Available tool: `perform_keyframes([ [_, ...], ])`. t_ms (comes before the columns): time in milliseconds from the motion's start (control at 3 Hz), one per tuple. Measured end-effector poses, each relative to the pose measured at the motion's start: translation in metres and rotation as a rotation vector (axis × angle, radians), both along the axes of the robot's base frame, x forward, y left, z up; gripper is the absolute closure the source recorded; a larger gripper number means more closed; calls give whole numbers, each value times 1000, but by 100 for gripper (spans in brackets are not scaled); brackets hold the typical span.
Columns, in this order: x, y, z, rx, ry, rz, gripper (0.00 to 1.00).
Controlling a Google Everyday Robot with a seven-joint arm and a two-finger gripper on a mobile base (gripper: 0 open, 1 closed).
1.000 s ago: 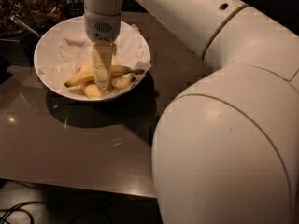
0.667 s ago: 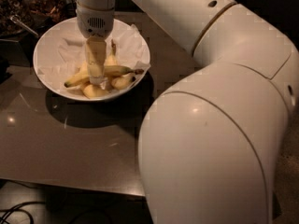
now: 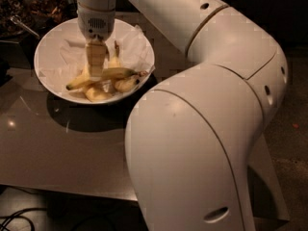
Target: Pick banana from white bowl
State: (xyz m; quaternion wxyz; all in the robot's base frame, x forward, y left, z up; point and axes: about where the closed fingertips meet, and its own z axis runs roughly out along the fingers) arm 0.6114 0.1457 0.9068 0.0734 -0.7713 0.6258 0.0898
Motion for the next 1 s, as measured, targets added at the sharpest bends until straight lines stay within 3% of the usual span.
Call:
perform_keyframes([
  [333, 4, 0, -9, 0, 20, -8, 49],
  [1000, 11, -10, -31, -7, 68, -28, 43],
])
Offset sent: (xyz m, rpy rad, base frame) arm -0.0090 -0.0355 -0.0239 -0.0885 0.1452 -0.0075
